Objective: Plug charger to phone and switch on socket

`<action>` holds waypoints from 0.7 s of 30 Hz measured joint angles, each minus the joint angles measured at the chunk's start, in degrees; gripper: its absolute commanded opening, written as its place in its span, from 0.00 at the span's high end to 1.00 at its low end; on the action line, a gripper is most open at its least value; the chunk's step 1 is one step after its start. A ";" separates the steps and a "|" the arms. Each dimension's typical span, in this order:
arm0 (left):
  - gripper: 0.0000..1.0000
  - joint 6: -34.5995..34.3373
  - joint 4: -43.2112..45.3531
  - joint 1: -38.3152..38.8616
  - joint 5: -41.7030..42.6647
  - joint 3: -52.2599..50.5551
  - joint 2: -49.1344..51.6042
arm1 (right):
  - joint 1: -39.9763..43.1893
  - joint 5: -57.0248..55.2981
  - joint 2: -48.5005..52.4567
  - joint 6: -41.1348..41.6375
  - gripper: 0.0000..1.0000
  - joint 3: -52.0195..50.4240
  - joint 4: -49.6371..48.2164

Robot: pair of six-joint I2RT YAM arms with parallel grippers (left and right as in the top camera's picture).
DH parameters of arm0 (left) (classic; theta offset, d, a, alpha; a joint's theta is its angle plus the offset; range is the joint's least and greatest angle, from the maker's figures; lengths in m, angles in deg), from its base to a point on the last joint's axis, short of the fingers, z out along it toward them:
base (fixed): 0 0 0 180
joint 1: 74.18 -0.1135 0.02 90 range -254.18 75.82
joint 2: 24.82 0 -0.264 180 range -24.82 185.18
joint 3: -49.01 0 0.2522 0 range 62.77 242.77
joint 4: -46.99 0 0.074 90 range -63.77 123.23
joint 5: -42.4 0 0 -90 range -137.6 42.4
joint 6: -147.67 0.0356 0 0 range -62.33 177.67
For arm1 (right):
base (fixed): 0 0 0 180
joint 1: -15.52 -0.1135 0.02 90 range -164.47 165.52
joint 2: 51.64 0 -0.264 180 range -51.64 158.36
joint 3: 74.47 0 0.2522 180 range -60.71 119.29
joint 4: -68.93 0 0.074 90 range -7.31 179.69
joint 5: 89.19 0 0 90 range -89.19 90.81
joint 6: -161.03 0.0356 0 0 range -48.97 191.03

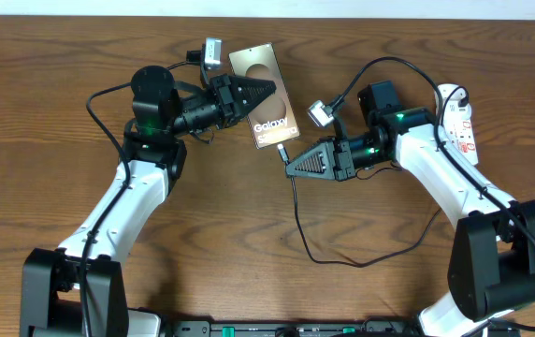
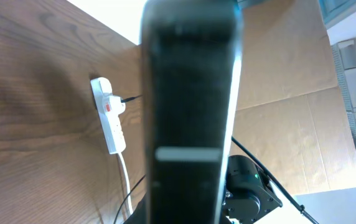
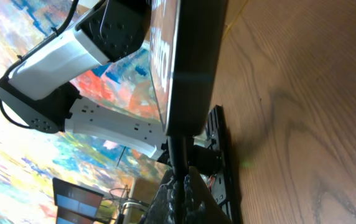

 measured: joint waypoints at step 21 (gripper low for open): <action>0.92 1.73 0.59 -0.07 0.31 0.00 0.00 | -0.02 -0.04 0.00 1.22 0.99 -0.04 -2.64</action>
